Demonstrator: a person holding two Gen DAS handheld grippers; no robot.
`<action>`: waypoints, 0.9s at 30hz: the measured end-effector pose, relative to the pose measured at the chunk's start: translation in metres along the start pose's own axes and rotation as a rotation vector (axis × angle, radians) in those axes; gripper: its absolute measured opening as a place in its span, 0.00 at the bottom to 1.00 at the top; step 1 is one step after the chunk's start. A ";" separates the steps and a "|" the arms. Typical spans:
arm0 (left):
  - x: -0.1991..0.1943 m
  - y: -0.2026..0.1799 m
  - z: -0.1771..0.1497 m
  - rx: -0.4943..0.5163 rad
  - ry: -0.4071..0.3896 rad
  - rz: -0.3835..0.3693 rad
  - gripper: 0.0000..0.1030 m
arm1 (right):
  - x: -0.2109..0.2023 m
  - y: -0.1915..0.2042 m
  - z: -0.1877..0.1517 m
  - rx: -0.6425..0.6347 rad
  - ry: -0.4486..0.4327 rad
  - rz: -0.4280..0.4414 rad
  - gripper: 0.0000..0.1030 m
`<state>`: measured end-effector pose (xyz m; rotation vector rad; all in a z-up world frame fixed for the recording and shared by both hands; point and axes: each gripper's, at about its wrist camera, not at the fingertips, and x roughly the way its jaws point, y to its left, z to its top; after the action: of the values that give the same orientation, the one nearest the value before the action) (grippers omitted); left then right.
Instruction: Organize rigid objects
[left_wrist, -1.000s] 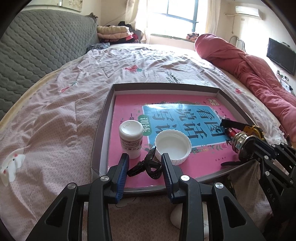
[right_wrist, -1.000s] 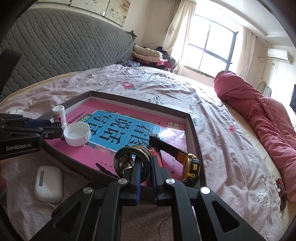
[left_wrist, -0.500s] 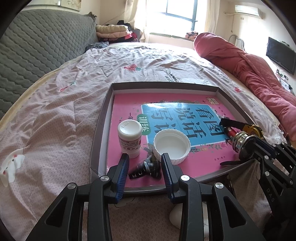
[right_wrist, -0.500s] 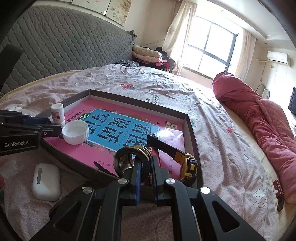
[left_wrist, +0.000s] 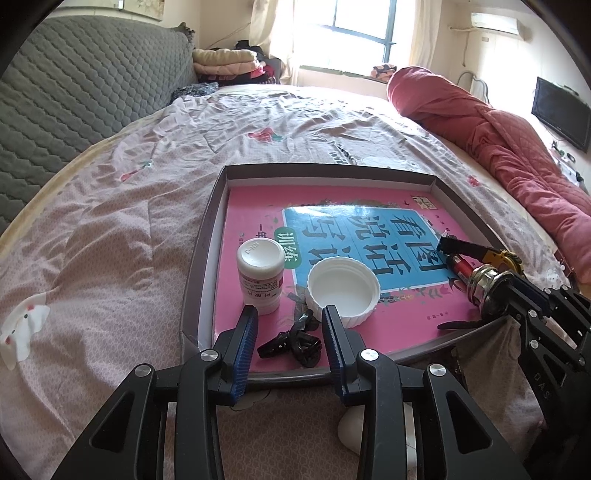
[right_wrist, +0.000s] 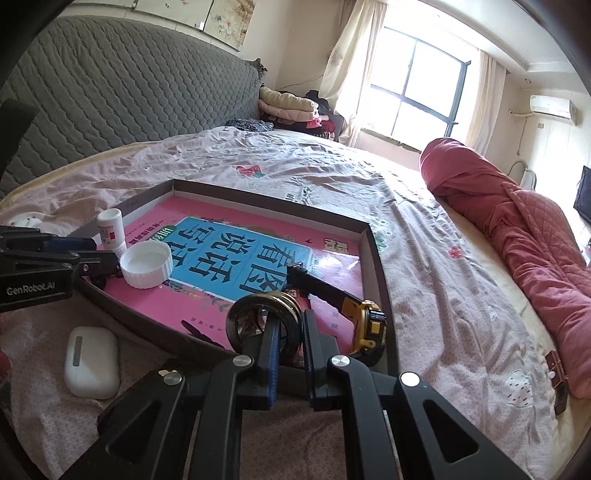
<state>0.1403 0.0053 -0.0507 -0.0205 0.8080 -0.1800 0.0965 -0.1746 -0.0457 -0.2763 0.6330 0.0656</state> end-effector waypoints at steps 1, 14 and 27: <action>0.000 0.000 0.000 0.000 0.000 -0.001 0.36 | 0.000 0.000 0.000 0.001 0.000 -0.005 0.12; -0.009 -0.001 -0.003 0.000 -0.008 -0.011 0.39 | -0.002 -0.010 -0.001 0.043 -0.004 -0.002 0.30; -0.012 -0.001 -0.003 0.001 -0.009 -0.010 0.43 | -0.008 -0.008 -0.002 0.034 -0.023 0.024 0.40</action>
<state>0.1295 0.0070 -0.0440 -0.0245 0.7986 -0.1896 0.0906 -0.1824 -0.0405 -0.2347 0.6137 0.0811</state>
